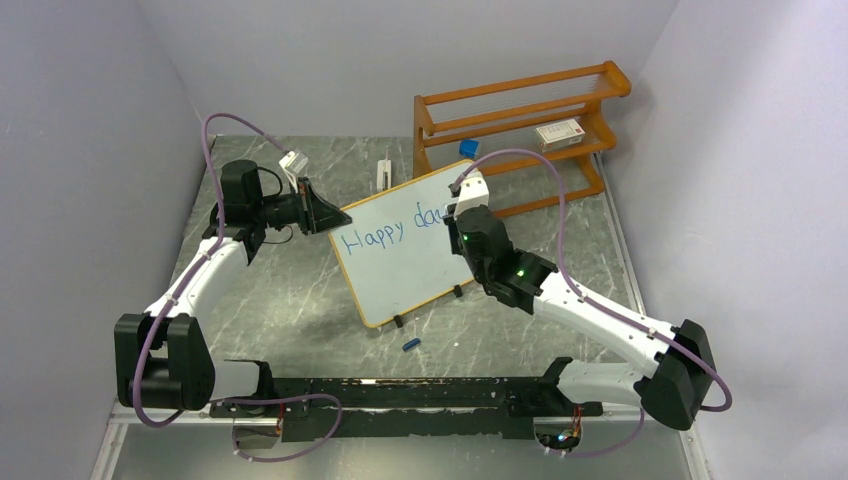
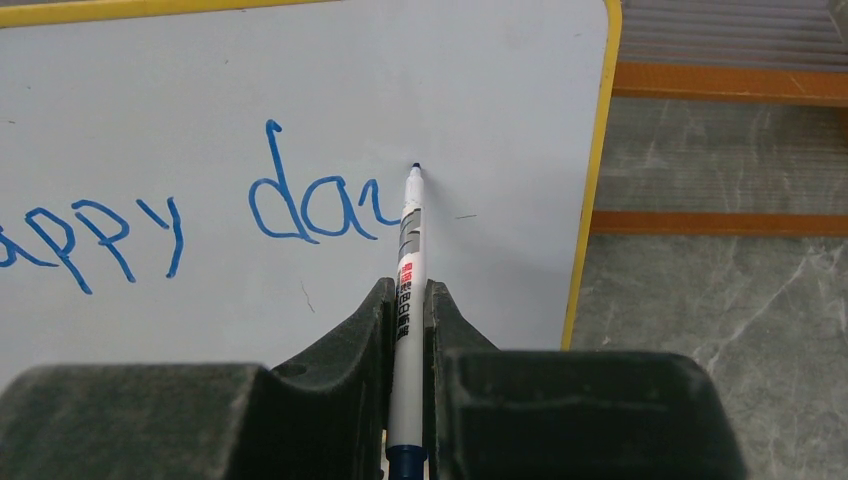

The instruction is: Write a sentence on the whiteboard

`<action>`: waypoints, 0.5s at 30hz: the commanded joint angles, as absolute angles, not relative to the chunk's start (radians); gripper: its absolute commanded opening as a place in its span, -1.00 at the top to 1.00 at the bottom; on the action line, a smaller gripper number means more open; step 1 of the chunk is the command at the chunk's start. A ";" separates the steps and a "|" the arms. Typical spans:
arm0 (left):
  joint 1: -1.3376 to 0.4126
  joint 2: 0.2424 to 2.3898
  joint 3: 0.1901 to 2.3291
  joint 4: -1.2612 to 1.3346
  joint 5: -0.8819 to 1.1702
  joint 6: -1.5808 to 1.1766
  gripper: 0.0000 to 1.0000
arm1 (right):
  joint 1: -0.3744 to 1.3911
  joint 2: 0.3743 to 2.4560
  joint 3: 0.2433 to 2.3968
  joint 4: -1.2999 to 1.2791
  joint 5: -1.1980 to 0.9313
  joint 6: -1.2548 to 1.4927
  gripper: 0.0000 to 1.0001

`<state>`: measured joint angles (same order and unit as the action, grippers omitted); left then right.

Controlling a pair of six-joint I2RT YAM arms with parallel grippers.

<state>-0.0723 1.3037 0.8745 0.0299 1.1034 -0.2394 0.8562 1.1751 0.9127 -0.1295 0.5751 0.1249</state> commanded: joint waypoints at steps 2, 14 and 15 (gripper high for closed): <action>-0.098 1.325 0.872 -0.025 1.096 -0.188 0.90 | 0.842 1.189 0.943 -0.104 0.559 0.122 1.00; -0.098 1.324 0.871 -0.020 1.097 -0.192 0.90 | 0.842 1.180 0.928 -0.220 0.513 0.176 1.00; -0.098 1.323 0.871 -0.020 1.097 -0.192 0.90 | 0.842 1.179 0.927 -0.227 0.511 0.180 1.00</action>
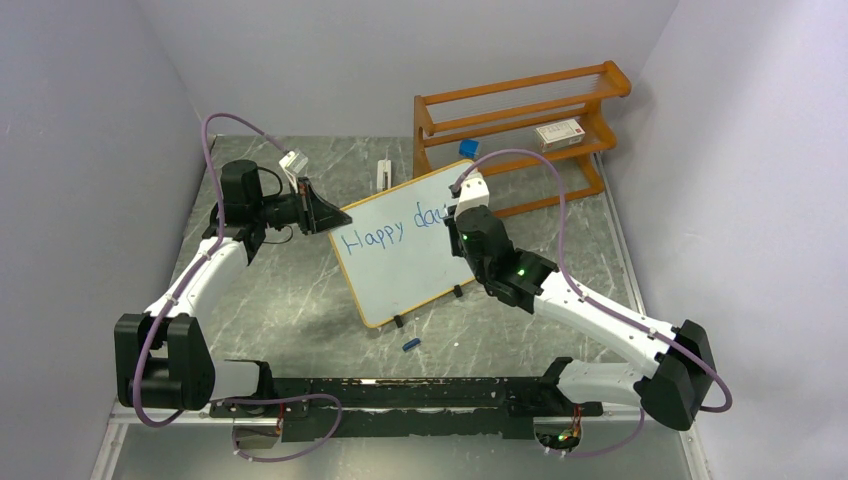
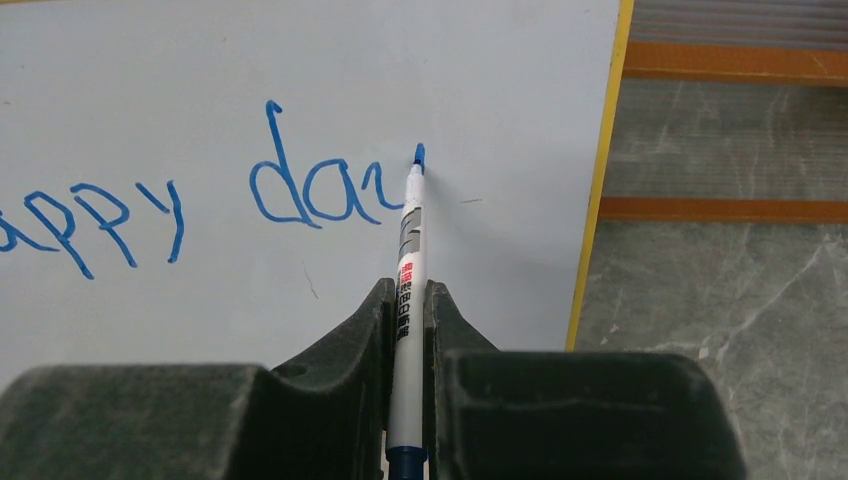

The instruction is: Write a sentence on the whiteboard

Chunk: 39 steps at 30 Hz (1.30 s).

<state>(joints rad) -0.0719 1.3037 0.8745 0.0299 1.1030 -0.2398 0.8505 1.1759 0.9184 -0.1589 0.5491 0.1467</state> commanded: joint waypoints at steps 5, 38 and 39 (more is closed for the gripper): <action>-0.099 1.322 0.870 -0.020 1.096 -0.193 0.90 | 0.842 1.172 0.919 -0.269 0.506 0.200 1.00; -0.098 1.325 0.871 -0.022 1.094 -0.191 0.90 | 0.851 1.140 0.922 -0.344 0.374 0.227 1.00; -0.098 1.325 0.871 -0.021 1.095 -0.191 0.90 | 0.852 1.139 0.922 -0.335 0.370 0.228 1.00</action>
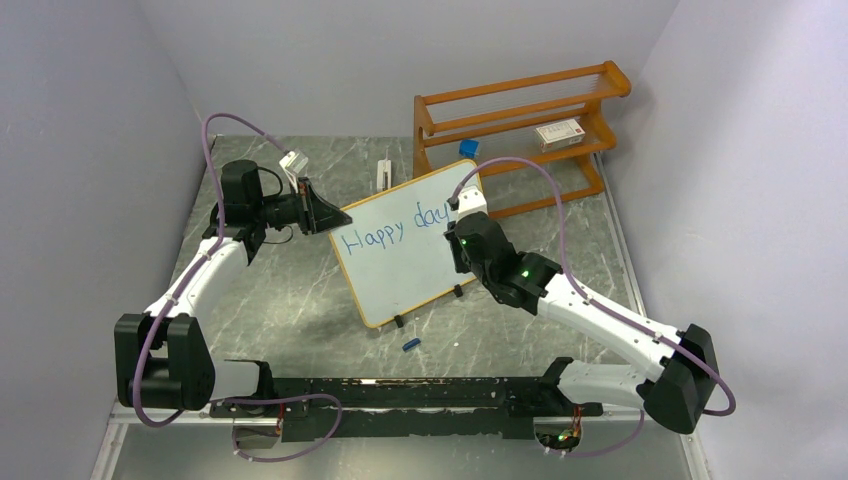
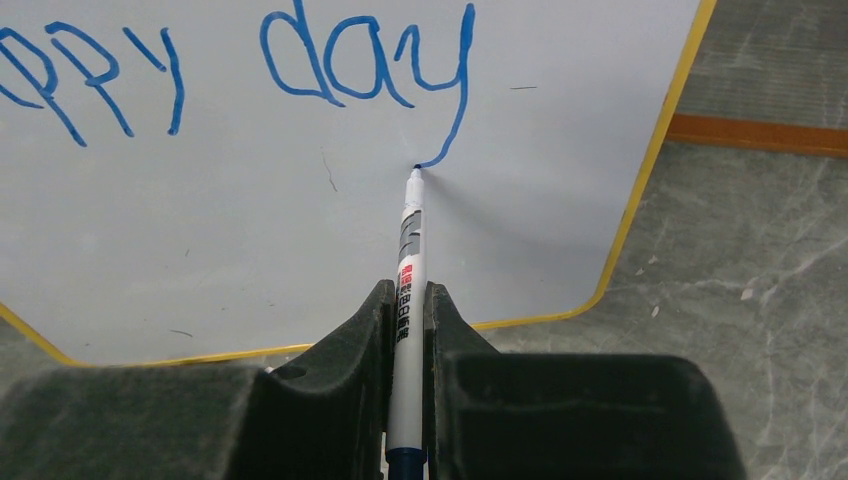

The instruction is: Write a sentence on the whiteboard

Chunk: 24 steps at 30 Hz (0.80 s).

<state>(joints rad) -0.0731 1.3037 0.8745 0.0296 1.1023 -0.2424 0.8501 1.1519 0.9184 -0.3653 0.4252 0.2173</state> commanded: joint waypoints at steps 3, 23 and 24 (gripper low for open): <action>-0.098 1.325 0.871 -0.021 1.095 -0.192 0.90 | 0.853 1.140 0.926 -0.322 0.358 0.228 1.00; -0.098 1.318 0.873 -0.029 1.087 -0.189 0.90 | 0.849 1.013 0.867 -0.300 0.545 0.254 1.00; -0.098 1.318 0.874 -0.033 1.083 -0.188 0.90 | 0.848 1.011 0.865 -0.304 0.555 0.259 1.00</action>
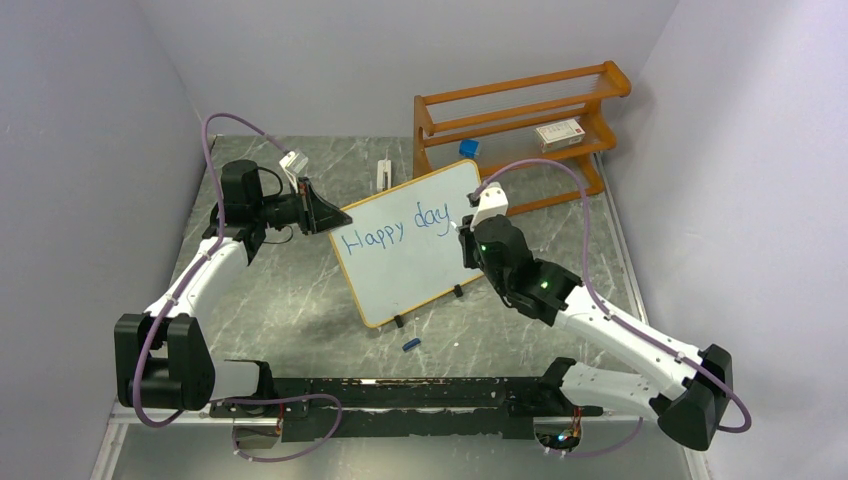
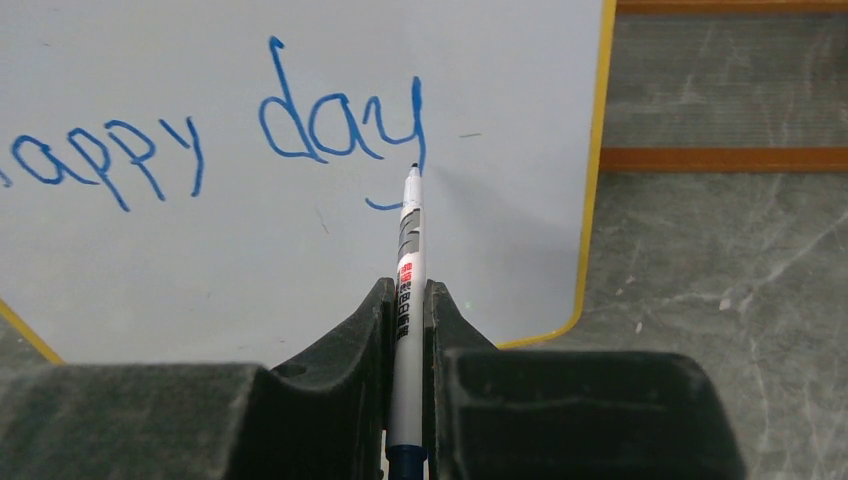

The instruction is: Write a sentence on the whiteboard

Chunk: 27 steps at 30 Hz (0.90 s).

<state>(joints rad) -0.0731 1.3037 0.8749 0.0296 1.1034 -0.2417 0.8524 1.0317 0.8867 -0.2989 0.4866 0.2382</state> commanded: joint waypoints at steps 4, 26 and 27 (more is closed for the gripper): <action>-0.098 1.318 0.874 -0.035 1.080 -0.186 0.90 | 0.845 0.996 0.850 -0.314 0.569 0.269 1.00; -0.098 1.313 0.870 -0.029 1.085 -0.190 0.90 | 0.842 1.013 0.797 -0.222 0.566 0.257 1.00; -0.098 1.313 0.871 -0.030 1.084 -0.190 0.90 | 0.842 1.015 0.795 -0.215 0.566 0.256 1.00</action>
